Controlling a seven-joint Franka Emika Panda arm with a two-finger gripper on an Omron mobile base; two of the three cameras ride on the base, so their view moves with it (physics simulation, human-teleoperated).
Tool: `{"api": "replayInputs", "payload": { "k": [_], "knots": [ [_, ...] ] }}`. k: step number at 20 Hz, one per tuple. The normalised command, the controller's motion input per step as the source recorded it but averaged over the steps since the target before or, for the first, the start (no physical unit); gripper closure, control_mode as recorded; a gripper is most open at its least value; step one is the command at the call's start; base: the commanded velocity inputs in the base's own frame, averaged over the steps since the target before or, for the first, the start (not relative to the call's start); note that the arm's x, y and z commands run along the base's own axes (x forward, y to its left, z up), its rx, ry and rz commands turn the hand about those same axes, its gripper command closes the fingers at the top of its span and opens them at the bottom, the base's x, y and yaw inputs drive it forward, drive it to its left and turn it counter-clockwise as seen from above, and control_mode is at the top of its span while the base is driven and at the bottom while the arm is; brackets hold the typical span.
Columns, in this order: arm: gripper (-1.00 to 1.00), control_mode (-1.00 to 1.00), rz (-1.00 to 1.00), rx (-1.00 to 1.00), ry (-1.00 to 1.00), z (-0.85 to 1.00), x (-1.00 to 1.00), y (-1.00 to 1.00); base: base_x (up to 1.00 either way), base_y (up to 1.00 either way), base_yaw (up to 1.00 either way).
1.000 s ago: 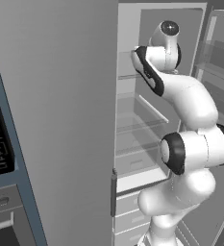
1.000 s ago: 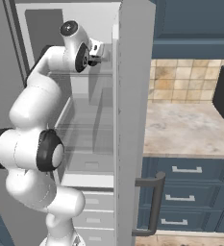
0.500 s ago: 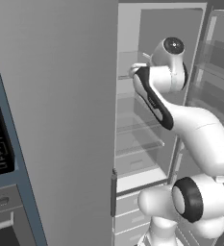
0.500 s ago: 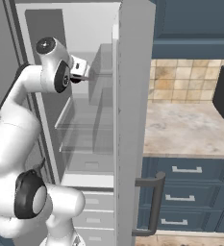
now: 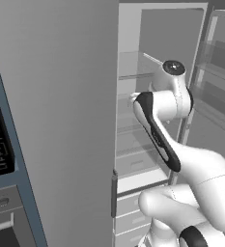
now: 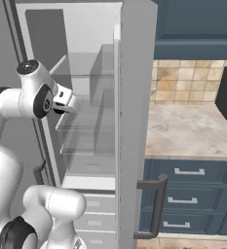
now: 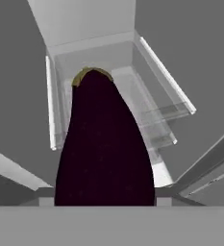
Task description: Place one eggplant and one steak in each tupperware on the nearby counter, to pack two identical lunches.
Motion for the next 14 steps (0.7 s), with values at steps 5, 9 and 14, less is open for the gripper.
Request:
{"api": "replayInputs", "payload": {
  "k": [5, 9, 14],
  "knots": [
    [1.0, 1.0, 0.0, 0.0, 0.0, 0.0, 0.0, 0.0, -1.0, 0.37, 0.0],
    [1.0, 1.0, 0.0, 0.0, 0.0, 0.0, 0.0, 0.0, -1.0, 0.38, -0.38],
    [1.0, 1.0, 0.0, 0.0, 0.0, 0.0, 0.0, 0.0, -1.0, 0.38, -0.6]
  ]
}}
